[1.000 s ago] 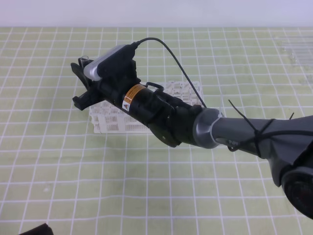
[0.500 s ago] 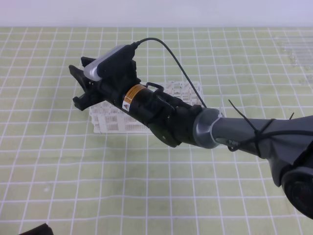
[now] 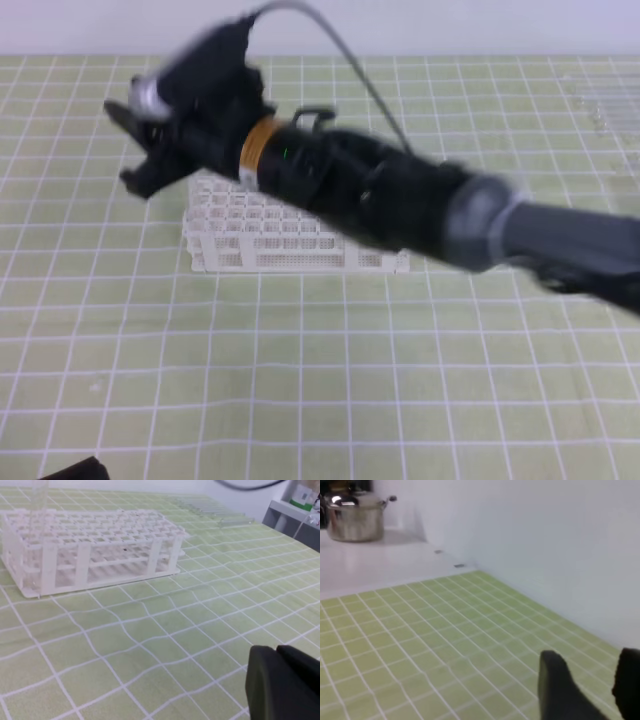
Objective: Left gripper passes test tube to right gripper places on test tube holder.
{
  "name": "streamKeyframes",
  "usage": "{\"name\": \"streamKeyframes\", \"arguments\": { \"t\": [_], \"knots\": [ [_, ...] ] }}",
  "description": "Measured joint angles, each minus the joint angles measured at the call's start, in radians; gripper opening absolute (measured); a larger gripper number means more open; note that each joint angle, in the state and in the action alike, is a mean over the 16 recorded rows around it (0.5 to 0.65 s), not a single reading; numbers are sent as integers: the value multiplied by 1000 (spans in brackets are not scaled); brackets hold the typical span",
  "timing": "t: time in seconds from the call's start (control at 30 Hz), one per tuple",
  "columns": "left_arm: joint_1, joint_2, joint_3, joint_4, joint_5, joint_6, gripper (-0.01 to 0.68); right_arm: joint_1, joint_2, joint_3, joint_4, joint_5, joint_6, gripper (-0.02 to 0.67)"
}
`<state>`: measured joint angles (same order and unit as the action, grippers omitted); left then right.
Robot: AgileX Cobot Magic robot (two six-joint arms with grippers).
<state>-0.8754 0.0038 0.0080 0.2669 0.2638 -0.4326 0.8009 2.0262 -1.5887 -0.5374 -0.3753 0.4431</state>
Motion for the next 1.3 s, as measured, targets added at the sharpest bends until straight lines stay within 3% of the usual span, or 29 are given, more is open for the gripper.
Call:
{"name": "streamKeyframes", "arguments": {
  "t": [0.2,0.43,0.9,1.3],
  "knots": [
    [0,0,-1,0,2,0,-1,13,-239,131,-136,120,129,102],
    [0,0,-1,0,2,0,-1,18,-584,412,-179,183,204,2],
    [0,-1,-2,-1,4,0,-1,18,-1378,973,-103,272,218,-14],
    [0,-1,-2,0,2,0,-1,18,-1940,1237,33,548,273,-14]
  ]
}}
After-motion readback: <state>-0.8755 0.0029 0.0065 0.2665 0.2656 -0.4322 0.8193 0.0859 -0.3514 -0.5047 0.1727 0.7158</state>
